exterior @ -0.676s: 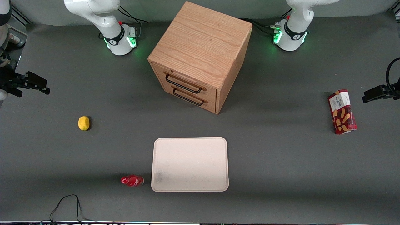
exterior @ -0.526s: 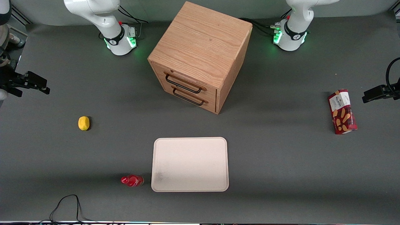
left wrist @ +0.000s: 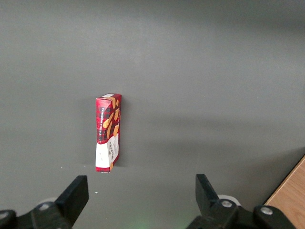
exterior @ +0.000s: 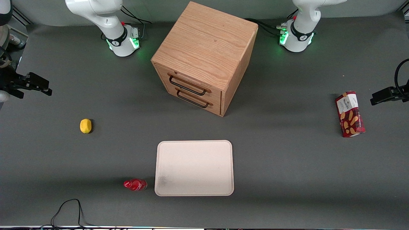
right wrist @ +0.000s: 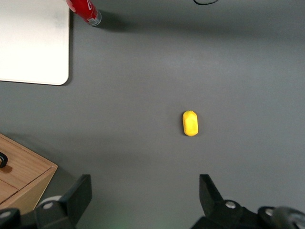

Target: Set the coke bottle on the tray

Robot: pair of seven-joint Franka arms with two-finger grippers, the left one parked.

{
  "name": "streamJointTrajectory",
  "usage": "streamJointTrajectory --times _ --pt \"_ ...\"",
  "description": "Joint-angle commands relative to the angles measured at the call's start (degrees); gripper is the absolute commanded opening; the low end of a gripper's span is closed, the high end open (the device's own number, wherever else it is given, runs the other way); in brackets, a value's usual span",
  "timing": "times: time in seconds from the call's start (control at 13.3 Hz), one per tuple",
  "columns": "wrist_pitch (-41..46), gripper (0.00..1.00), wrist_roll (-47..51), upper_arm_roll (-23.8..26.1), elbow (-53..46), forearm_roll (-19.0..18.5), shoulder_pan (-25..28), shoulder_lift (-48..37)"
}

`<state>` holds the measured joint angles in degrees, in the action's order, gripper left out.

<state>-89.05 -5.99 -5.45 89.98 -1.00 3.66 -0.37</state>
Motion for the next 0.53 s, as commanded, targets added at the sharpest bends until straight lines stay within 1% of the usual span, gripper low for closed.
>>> streamJointTrajectory --times 0.0,0.23,0.45 --pt "0.99 1.0 -0.6 0.27 -1.48 -0.32 0.04 0.72" --pt "0.9 1.0 -0.34 0.36 -1.74 -0.41 0.47 0.99" --pt "0.9 1.0 1.93 0.36 -5.85 -0.23 3.36 4.58"
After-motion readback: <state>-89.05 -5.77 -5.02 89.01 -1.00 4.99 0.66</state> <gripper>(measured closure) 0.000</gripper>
